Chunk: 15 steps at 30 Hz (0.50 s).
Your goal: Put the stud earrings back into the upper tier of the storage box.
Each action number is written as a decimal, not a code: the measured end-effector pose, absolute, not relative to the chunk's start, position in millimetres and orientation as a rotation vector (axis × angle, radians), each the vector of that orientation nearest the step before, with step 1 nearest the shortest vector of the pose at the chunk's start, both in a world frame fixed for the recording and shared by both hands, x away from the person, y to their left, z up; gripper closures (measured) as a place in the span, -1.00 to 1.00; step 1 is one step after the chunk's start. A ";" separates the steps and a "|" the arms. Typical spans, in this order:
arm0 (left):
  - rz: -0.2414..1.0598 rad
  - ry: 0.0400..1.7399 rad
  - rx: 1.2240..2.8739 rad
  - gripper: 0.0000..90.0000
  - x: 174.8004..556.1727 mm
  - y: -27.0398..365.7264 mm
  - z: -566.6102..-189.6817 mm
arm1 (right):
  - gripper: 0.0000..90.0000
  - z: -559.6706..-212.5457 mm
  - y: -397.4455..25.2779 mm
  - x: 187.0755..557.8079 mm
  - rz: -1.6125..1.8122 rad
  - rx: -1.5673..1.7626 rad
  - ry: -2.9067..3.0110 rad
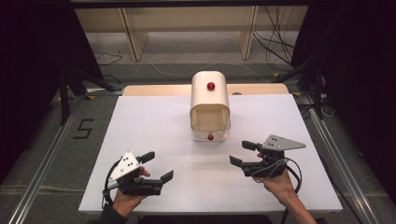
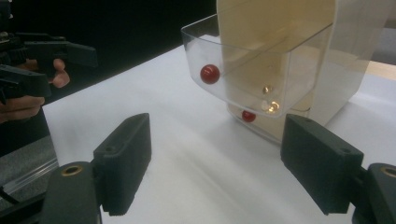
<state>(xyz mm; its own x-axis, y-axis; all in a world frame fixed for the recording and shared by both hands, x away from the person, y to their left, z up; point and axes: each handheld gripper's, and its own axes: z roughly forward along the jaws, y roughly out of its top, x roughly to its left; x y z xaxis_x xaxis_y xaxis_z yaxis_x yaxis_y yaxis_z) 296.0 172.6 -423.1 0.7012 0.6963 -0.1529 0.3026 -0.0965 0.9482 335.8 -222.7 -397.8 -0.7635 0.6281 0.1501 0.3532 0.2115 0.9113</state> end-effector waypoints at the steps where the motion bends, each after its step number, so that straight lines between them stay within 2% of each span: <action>1: 0.400 0.812 1.687 -0.88 296.0 172.7 -423.1 | -0.44 -399.4 -223.8 334.5 1.575 0.931 2.230; 15: 0.400 0.812 1.689 -0.88 295.9 172.2 -423.4 | -0.47 -410.3 -233.4 322.2 1.589 0.928 2.187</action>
<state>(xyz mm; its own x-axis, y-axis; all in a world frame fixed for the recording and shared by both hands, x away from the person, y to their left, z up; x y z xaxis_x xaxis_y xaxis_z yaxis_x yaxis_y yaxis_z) 295.9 172.2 -423.4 0.7013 0.6963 -0.1527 0.3038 -0.0981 0.9477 322.2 -233.4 -410.3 -0.7537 0.6421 0.1401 0.3316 0.1874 0.9246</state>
